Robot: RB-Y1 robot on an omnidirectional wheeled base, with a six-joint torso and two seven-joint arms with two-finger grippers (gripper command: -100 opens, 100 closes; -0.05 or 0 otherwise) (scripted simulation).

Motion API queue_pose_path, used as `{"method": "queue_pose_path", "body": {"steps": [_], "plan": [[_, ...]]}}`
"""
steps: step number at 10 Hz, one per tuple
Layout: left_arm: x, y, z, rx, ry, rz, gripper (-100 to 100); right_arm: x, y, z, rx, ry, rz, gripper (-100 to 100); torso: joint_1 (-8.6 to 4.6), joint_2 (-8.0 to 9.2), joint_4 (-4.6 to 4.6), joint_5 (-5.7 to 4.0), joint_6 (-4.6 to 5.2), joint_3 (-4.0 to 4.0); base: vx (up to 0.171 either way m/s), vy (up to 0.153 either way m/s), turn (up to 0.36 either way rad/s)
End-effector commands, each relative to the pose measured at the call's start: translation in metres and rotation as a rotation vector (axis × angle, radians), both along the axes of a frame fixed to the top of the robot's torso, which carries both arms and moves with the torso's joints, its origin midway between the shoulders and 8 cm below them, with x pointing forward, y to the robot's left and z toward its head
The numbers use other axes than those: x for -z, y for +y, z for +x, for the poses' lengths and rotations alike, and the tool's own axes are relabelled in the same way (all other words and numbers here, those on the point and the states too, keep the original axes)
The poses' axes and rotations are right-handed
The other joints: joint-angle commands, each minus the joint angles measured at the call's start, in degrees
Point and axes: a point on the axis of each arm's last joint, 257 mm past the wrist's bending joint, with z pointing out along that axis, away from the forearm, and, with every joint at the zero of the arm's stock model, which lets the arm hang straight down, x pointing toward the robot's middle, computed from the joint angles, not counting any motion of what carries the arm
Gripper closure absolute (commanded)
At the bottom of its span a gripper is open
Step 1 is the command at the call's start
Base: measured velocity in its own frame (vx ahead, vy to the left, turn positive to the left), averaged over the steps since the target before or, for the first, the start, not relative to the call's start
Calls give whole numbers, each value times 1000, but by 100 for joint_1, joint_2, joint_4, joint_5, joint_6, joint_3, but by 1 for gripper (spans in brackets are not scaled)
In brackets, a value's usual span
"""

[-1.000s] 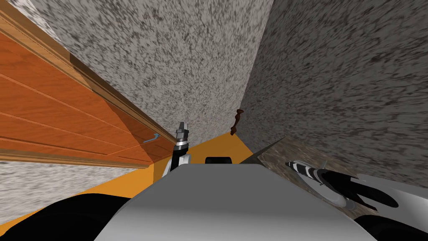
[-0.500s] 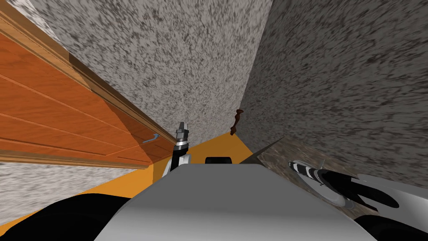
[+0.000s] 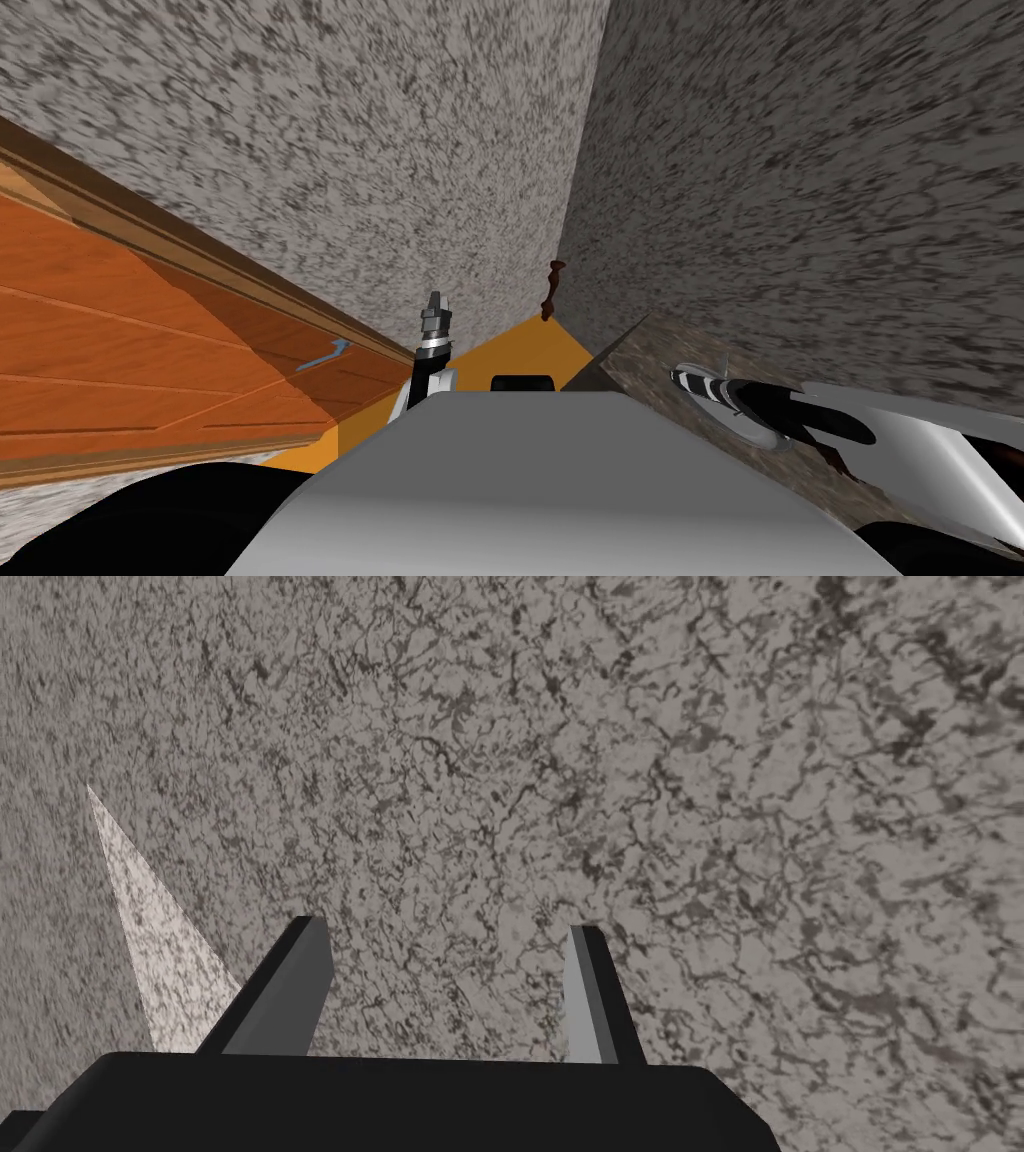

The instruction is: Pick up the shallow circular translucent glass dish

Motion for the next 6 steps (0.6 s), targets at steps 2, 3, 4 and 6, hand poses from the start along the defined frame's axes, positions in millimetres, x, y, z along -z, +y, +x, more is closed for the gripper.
{"method": "queue_pose_path", "body": {"steps": [2, 3, 4, 6], "plan": [[0, 0, 0, 0, 0, 0, 0, -5, 20, 22, -56, 2, 2, 100, 2, -1, 0, 1, -1, 0, 26, -27, -219], [0, 0, 0, 0, 0, 0, 0, -6, 29, 29, -78, 3, 3, 100, 4, 3, 0, 2, 4, 1, 24, -29, -221], [0, 0, 0, 0, 0, 0, 0, -8, 38, 36, -100, 5, 6, 100, 4, 4, 0, -1, 1, 2, 26, -26, -221], [0, 0, 0, 0, 0, 0, 0, -6, 31, 33, -88, 4, 5, 0, 6, 9, 2, 1, -1, 5, 5, -4, -22]]}}
